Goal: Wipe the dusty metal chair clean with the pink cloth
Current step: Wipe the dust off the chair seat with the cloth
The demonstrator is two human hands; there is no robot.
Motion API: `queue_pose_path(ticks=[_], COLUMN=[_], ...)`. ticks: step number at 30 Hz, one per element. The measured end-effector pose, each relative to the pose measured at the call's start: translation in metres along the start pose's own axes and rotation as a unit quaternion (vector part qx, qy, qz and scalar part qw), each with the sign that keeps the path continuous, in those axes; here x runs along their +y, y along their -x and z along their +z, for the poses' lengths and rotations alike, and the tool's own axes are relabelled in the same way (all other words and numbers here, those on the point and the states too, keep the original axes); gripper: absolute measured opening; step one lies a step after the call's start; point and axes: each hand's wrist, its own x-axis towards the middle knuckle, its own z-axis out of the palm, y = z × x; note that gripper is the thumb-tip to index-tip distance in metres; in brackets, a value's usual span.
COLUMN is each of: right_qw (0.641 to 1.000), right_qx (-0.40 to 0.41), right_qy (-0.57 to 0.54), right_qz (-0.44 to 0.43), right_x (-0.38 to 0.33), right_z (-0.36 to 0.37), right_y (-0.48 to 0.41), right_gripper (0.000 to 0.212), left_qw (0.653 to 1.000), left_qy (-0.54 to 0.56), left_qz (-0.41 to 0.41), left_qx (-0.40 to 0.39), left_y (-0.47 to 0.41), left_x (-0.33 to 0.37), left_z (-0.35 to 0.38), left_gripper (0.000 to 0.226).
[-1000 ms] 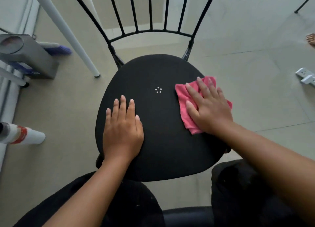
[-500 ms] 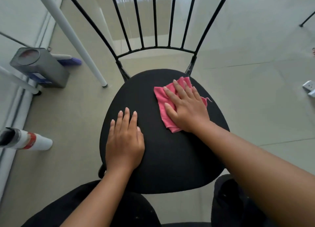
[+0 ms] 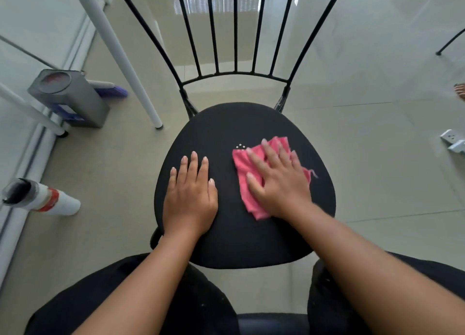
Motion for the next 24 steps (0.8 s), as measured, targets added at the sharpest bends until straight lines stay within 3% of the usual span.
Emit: queue_pose_path(ticks=[7, 24], right_qw=[0.997, 0.999], right_qx=[0.021, 0.017], right_qy=[-0.003, 0.008], right_qz=[0.068, 0.03], right_x=[-0.002, -0.009], right_z=[-0.009, 0.006], right_y=[-0.099, -0.026], right_gripper=[0.061, 0.06], left_qw=[1.0, 1.0], left_qy=[-0.01, -0.004], left_qz=[-0.001, -0.011], left_qx=[0.005, -0.009], left_y=[0.001, 0.065], left_x=[-0.001, 0.001], left_z=[0.002, -0.003], left_gripper=[0.062, 0.061])
